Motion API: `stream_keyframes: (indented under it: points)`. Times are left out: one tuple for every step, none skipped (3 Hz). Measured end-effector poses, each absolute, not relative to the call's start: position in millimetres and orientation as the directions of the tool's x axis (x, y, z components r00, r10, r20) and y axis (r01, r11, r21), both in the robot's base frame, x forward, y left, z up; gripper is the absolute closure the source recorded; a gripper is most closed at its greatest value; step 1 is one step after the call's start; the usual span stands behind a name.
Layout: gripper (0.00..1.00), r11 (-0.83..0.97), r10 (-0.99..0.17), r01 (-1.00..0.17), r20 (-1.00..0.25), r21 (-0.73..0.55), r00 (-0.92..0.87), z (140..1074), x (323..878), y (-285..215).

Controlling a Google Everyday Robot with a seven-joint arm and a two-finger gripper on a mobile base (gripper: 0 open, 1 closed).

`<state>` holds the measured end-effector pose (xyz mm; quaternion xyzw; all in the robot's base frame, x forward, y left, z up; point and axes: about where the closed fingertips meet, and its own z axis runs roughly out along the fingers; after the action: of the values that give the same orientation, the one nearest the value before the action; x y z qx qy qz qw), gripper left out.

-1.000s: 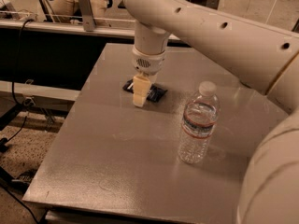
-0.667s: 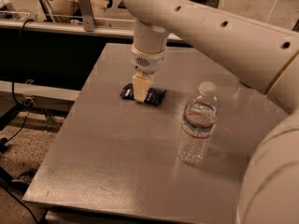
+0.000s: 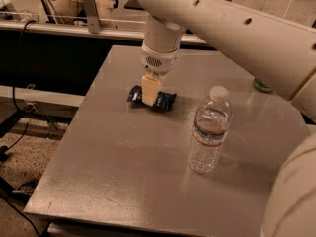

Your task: Pick rxbar blueberry

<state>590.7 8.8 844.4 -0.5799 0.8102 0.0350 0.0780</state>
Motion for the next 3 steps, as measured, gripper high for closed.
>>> stream_keyframes:
  points:
    - [1.0,0.261,-0.941,-0.964,-0.233,-0.042,-0.244,882.1,582.9,16.0]
    - [1.0,0.2,-0.949,-0.978,-0.26,-0.063,-0.178,909.9,579.5,24.1]
    - [1.0,0.127,-0.951,-0.985,-0.295,-0.118,-0.087,953.8,580.5,30.7]
